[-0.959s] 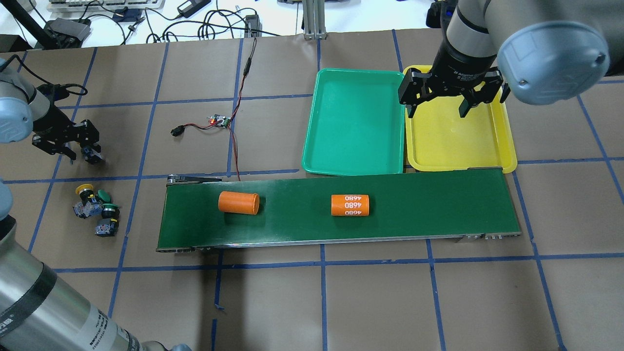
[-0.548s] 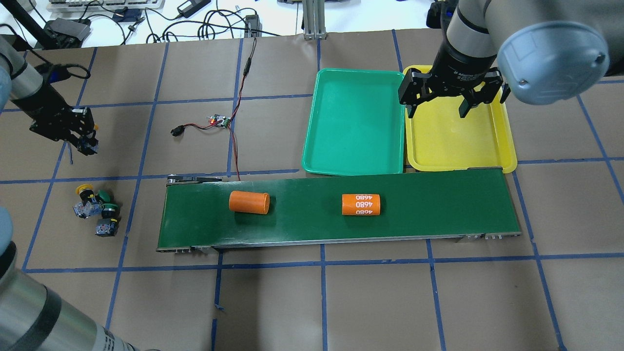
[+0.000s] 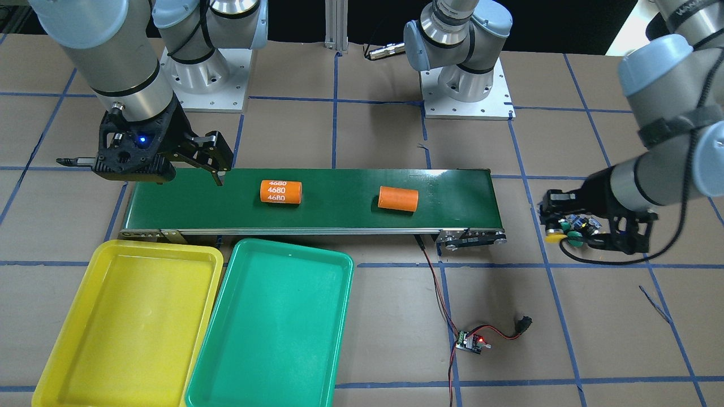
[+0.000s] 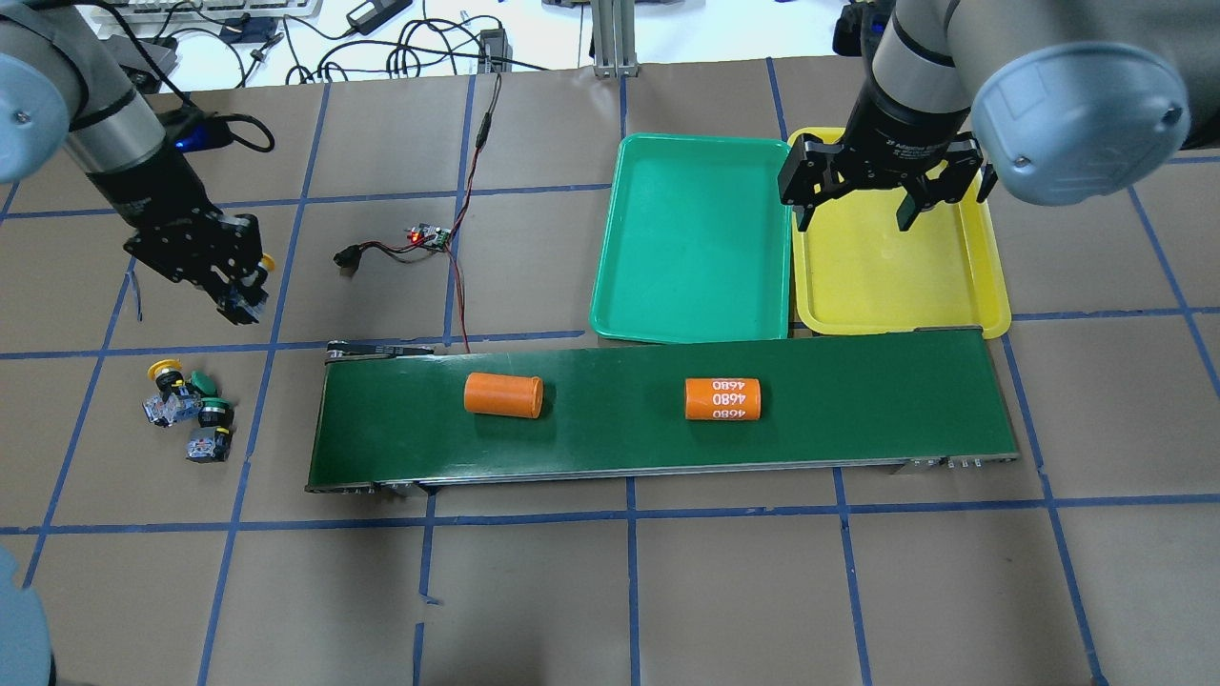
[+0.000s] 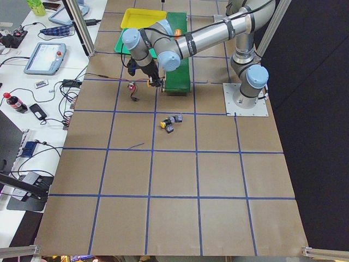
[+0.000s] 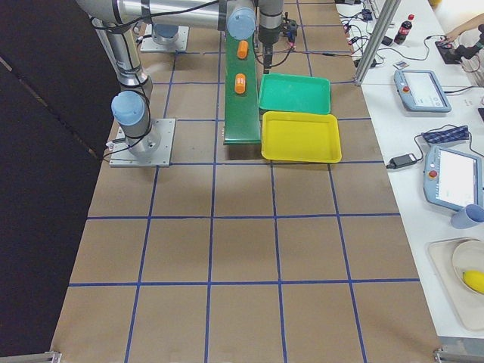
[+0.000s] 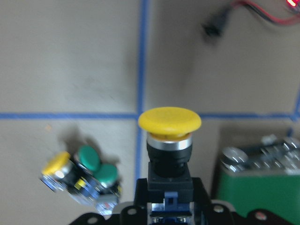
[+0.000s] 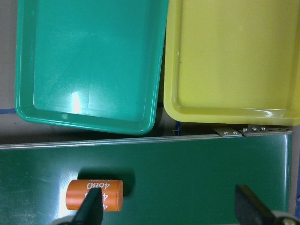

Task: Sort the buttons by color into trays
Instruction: 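Grasp the yellow button with the left gripper and carry it over the belt, then set the yellow button on the belt and open the left gripper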

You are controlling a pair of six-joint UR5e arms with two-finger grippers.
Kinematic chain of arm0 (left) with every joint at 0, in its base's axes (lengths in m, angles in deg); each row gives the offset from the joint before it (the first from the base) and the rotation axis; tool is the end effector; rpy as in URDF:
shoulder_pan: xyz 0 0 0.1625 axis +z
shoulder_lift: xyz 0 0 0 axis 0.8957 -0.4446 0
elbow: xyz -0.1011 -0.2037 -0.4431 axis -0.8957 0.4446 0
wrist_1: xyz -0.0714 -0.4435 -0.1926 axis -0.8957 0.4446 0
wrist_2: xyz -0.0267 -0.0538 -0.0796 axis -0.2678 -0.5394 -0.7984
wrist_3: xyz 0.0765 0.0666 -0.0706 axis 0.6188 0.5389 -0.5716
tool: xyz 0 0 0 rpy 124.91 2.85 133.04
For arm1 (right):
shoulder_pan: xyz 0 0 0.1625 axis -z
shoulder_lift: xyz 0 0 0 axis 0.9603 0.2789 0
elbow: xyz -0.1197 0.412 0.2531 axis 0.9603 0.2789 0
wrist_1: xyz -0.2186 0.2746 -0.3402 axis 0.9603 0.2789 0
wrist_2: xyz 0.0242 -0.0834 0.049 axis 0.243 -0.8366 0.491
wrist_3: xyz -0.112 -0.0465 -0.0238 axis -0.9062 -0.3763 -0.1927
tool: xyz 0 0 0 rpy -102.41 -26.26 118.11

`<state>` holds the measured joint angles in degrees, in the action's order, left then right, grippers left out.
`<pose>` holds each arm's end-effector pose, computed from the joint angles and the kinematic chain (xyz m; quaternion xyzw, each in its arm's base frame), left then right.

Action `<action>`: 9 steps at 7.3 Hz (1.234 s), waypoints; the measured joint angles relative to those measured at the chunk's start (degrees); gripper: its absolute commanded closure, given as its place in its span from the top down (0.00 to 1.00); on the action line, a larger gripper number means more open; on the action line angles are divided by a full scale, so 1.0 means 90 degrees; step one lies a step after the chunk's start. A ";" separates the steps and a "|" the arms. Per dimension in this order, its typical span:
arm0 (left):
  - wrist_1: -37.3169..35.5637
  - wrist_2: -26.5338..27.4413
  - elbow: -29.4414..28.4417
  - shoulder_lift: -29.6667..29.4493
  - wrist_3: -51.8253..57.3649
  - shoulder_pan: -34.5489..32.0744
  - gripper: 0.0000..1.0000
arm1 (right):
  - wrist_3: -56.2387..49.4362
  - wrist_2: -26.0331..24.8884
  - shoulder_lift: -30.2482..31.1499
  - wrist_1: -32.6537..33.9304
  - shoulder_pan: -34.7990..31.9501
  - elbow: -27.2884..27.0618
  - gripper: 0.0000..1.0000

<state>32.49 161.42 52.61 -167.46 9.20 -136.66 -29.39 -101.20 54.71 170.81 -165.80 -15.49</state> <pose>0.0558 -0.6421 0.3658 -0.0180 -0.9853 -0.1611 0.0545 0.1579 -0.6038 0.4782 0.0156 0.9998 -0.0047 0.0140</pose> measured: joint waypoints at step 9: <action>-0.2141 -0.0369 0.2596 0.0989 -0.0674 -0.0714 1.00 | 0.0000 0.0000 0.0000 0.0000 0.0015 0.0000 1.00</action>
<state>13.22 158.10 75.97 -158.56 3.14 -143.09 -29.39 -101.20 54.71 170.81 -165.67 -15.49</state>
